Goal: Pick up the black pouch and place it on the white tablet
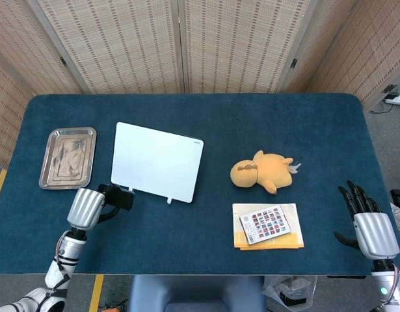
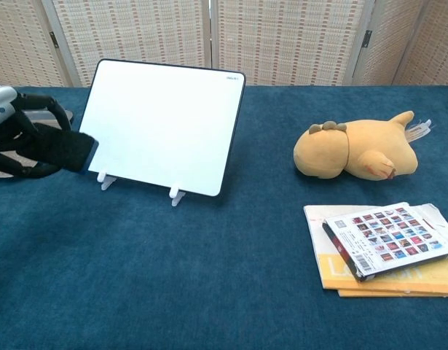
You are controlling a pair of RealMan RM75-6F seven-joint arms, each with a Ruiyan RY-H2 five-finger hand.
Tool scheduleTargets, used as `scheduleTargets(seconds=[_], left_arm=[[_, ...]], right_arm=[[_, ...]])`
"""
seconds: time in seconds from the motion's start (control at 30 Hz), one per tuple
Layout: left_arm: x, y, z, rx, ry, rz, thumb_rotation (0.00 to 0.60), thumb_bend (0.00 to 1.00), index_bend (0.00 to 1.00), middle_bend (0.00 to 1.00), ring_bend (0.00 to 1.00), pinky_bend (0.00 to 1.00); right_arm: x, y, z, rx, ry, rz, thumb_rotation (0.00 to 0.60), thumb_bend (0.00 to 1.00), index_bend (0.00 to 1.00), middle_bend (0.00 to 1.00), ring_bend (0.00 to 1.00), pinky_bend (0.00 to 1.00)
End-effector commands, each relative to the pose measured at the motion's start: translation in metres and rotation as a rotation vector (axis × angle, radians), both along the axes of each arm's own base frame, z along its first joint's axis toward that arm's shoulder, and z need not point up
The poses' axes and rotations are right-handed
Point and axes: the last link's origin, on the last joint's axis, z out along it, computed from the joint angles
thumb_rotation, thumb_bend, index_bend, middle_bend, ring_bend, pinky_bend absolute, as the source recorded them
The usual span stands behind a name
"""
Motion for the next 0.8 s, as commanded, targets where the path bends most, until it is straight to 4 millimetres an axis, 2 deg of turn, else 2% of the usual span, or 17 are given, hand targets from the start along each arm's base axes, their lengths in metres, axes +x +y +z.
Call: scheduleTargets(seconds=[0.03,0.17,0.37,0.8], left_arm=[[0.023,0.017,-0.015,0.167,-0.094,-0.104,0.600,0.25,0.69,1.00,1.00,1.00],[0.033,0.034,-0.028,0.211,-0.125,-0.121,0.600,0.25,0.69,1.00,1.00,1.00],[0.045,0.054,-0.049,0.163,-0.151,-0.096,0.600,0.25,0.69,1.00,1.00,1.00],[0.065,0.076,-0.080,0.092,-0.135,-0.092,0.600,0.25,0.69,1.00,1.00,1.00]], right_arm=[[-0.001,-0.001,0.001,0.000,-0.001,-0.003,0.600,0.15,0.00,0.00,0.05,0.20],[-0.002,0.000,0.004,-0.007,-0.013,-0.006,0.600,0.15,0.00,0.00,0.05,0.20],[-0.006,-0.001,0.014,-0.033,-0.046,-0.017,0.600,0.15,0.00,0.00,0.05,0.20],[-0.010,-0.004,0.018,-0.024,-0.061,-0.029,0.600,0.15,0.00,0.00,0.05,0.20]])
